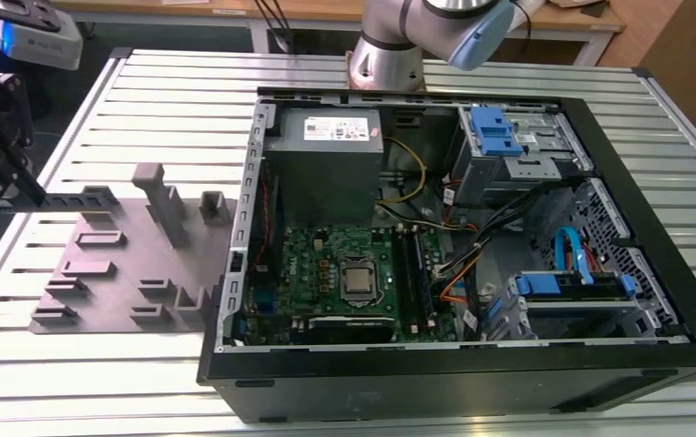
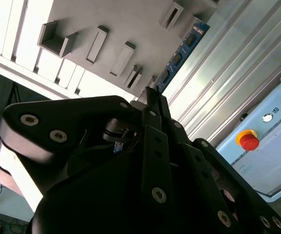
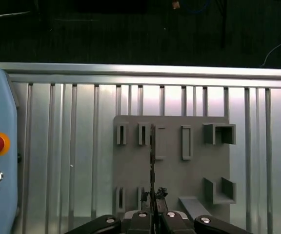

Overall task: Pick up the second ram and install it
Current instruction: 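Pick up the second ram and move it above second insertion slot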

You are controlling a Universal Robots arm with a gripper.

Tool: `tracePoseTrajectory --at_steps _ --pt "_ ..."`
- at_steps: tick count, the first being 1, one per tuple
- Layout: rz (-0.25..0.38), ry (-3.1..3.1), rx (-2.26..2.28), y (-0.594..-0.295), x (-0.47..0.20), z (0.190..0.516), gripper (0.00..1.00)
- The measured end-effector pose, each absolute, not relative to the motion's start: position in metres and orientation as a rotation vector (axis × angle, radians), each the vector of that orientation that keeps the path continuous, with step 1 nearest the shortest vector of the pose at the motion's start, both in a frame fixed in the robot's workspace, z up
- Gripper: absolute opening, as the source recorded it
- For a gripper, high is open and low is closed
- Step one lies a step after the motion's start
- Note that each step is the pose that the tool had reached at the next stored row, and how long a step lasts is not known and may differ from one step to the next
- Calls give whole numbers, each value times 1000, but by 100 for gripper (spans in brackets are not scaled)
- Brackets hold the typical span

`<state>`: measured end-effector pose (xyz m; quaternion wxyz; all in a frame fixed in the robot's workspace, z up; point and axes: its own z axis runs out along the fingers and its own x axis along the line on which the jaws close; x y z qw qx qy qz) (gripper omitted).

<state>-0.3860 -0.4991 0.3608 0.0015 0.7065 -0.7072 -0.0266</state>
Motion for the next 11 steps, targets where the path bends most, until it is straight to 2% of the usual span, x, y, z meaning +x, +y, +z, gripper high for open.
tracePoseTrajectory --at_steps 11 --pt "-84 -2220 2218 -499 -386 387 11"
